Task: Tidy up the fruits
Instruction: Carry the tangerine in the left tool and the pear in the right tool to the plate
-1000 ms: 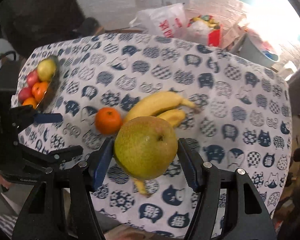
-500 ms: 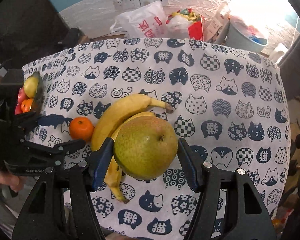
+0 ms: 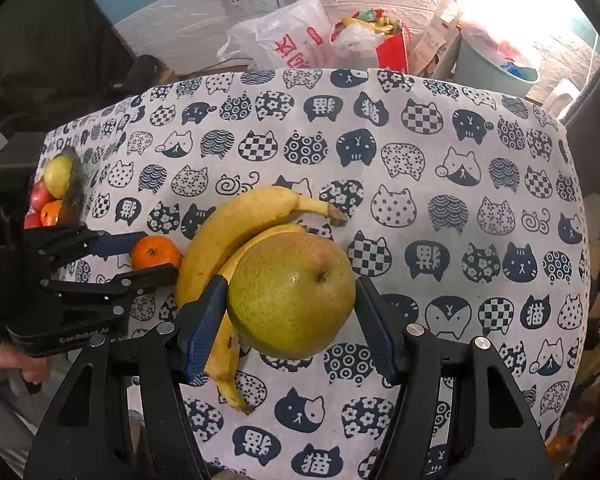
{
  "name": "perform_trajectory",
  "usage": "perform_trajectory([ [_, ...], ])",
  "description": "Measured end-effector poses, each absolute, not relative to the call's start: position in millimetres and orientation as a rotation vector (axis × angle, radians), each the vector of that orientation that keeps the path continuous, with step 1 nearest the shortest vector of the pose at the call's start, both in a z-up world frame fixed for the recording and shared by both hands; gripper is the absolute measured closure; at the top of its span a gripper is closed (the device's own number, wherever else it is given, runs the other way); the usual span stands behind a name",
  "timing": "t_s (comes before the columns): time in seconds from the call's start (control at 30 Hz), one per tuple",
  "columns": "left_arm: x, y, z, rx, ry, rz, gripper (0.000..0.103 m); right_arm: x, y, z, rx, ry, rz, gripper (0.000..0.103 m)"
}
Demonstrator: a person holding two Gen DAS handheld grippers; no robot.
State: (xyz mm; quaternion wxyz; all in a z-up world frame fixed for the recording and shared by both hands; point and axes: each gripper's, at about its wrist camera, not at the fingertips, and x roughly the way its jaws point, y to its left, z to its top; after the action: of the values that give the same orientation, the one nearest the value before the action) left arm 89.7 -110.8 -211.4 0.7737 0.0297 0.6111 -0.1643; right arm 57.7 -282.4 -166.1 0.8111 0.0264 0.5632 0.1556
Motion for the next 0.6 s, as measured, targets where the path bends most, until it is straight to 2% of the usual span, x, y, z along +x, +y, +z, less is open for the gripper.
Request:
perform_trajectory([
  [0.6,68.8,-67.5,-151.3,0.017,1.204,-0.294,0.056,61.6,-236.5,-136.5,0.029,1.134,0.414,0.038],
])
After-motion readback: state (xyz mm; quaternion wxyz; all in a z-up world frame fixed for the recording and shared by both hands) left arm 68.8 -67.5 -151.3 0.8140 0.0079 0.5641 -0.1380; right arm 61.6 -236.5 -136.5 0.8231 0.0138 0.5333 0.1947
